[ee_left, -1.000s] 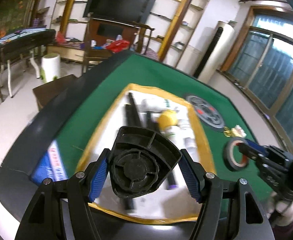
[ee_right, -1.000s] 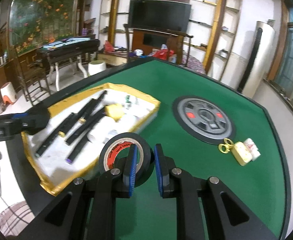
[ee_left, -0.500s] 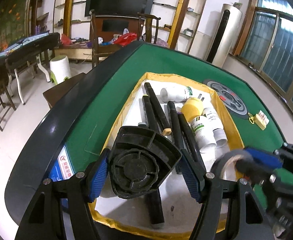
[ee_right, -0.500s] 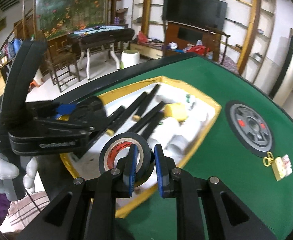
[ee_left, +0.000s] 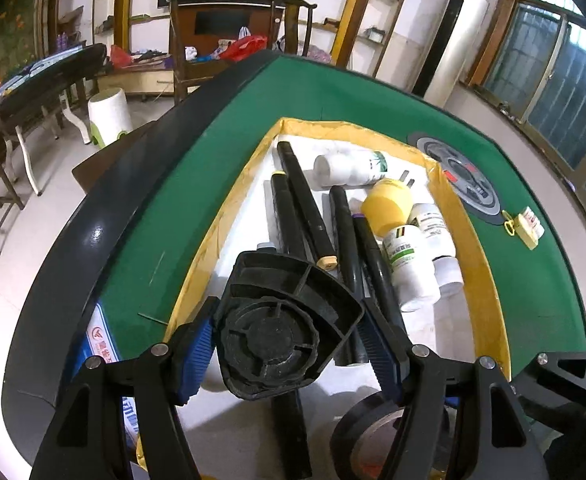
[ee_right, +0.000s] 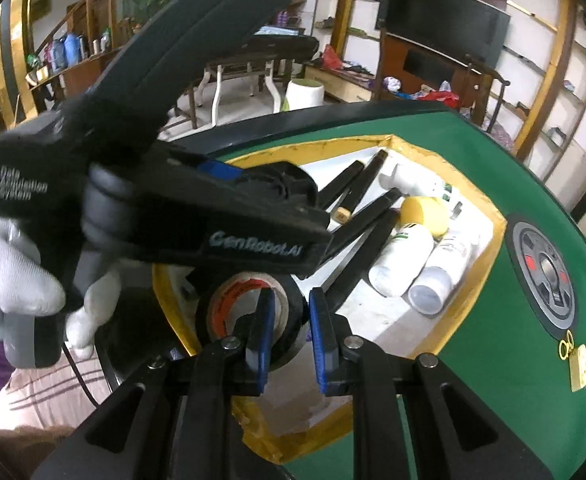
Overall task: Organize rigid objects
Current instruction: 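Open both grippers to drop the holder and tape roll into the tray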
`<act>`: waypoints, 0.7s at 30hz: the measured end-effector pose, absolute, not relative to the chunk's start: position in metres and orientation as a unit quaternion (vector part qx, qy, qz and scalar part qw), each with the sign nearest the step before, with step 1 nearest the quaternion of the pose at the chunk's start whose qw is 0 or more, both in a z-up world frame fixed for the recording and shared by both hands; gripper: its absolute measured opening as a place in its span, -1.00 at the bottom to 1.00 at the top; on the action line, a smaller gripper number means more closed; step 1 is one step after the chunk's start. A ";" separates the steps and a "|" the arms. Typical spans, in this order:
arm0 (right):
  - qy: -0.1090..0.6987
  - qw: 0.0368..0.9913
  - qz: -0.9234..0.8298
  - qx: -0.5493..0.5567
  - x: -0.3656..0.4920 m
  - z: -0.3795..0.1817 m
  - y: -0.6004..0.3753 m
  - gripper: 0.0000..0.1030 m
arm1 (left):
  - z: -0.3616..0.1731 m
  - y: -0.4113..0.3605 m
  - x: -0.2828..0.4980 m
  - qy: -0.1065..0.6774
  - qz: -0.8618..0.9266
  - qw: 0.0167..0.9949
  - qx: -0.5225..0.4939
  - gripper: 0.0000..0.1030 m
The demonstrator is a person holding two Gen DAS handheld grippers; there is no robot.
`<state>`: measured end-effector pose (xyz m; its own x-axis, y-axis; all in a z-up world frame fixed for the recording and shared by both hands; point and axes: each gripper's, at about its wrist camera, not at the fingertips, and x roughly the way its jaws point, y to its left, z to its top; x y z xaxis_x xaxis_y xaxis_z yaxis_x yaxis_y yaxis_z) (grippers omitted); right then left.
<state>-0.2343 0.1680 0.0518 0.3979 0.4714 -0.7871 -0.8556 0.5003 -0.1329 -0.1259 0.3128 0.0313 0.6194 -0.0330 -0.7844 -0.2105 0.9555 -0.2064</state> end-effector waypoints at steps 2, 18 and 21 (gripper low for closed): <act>0.360 0.783 0.425 -0.278 -0.232 0.048 0.170 -0.67 | 0.031 0.313 -0.126 0.440 0.052 0.886 -0.138 0.40; 0.384 0.778 0.432 -0.246 -0.222 0.048 0.160 -0.32 | 0.032 0.307 -0.152 0.486 0.065 0.866 -0.104 0.40; 0.376 0.782 0.434 -0.243 -0.225 0.052 0.154 -0.13 | 0.034 0.302 -0.155 0.488 0.074 0.865 -0.086 0.40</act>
<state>-0.2252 0.1539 0.0521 0.3402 0.4950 -0.7995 -0.8613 0.5053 -0.0536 -0.1547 0.3020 0.0345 0.5124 0.0448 -0.8576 -0.2126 0.9742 -0.0761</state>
